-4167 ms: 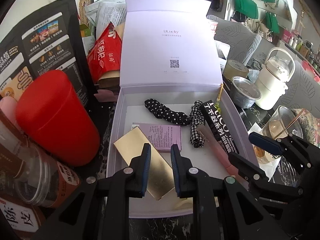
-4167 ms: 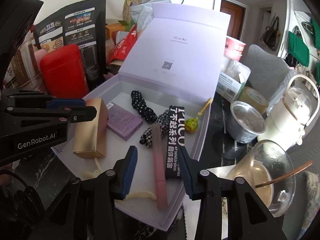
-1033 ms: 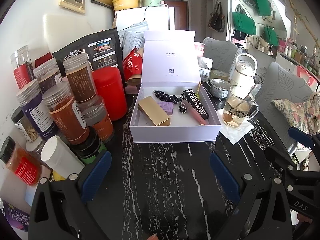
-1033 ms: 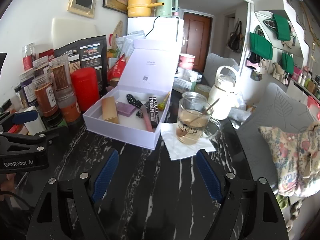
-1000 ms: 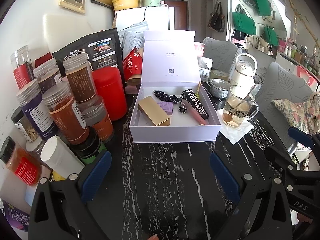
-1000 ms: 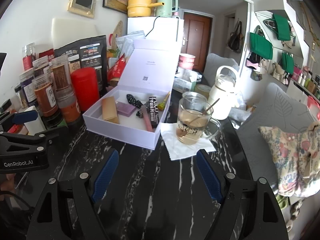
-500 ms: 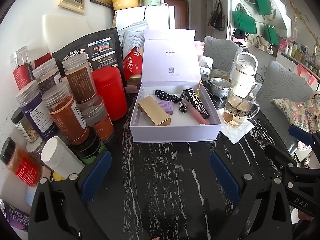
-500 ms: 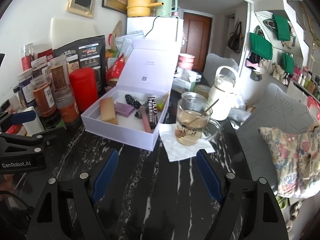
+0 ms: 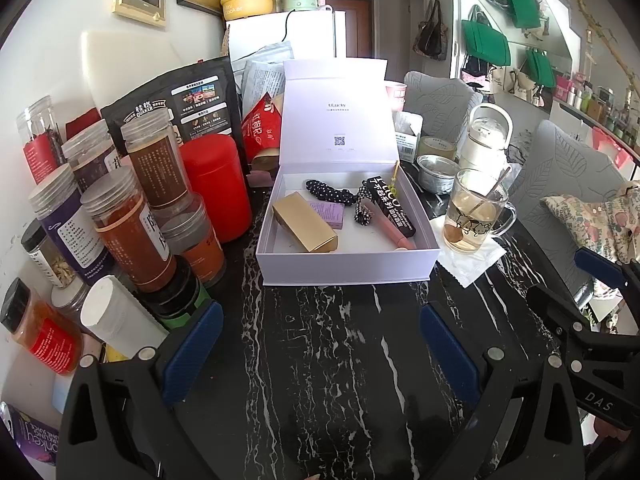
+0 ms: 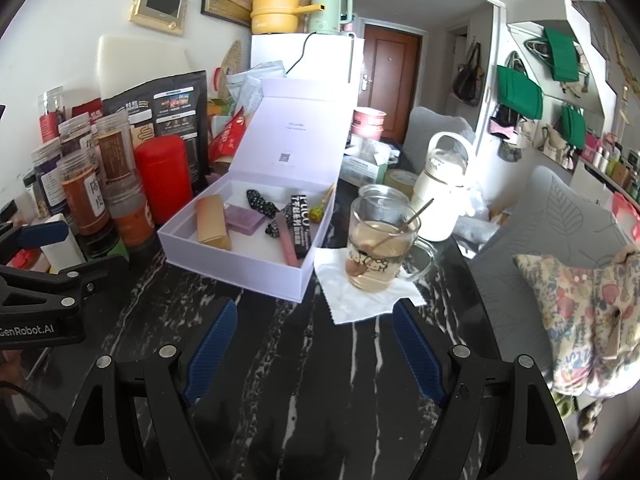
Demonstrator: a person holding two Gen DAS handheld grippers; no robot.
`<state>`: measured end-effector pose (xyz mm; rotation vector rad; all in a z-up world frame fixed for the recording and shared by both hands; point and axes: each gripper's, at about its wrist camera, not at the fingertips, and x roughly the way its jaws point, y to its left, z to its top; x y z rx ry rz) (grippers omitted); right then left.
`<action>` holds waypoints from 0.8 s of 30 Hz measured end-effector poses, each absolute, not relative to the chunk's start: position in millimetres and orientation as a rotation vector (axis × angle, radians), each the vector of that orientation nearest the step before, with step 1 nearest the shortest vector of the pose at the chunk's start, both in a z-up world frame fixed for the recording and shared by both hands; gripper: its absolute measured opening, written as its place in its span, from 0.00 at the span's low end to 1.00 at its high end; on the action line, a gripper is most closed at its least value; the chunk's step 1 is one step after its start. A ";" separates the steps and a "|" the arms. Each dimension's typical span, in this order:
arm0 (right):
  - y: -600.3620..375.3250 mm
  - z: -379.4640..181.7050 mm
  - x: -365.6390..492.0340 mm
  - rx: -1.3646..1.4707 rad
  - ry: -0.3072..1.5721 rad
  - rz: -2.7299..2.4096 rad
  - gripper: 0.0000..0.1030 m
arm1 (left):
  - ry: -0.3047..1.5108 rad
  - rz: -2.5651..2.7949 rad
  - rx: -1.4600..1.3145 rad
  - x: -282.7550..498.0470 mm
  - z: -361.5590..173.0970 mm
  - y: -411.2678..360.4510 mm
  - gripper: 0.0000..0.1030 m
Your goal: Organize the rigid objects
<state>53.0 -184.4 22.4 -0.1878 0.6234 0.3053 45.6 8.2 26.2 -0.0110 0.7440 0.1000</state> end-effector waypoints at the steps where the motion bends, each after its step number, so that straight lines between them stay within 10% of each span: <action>1: -184.3 22.4 53.0 -0.188 0.623 0.305 0.79 | 0.745 0.100 -0.011 45.7 26.5 8.2 0.98; 24: -187.6 18.5 59.6 -0.186 0.639 0.293 0.79 | 0.760 0.090 0.010 51.2 24.4 4.9 0.98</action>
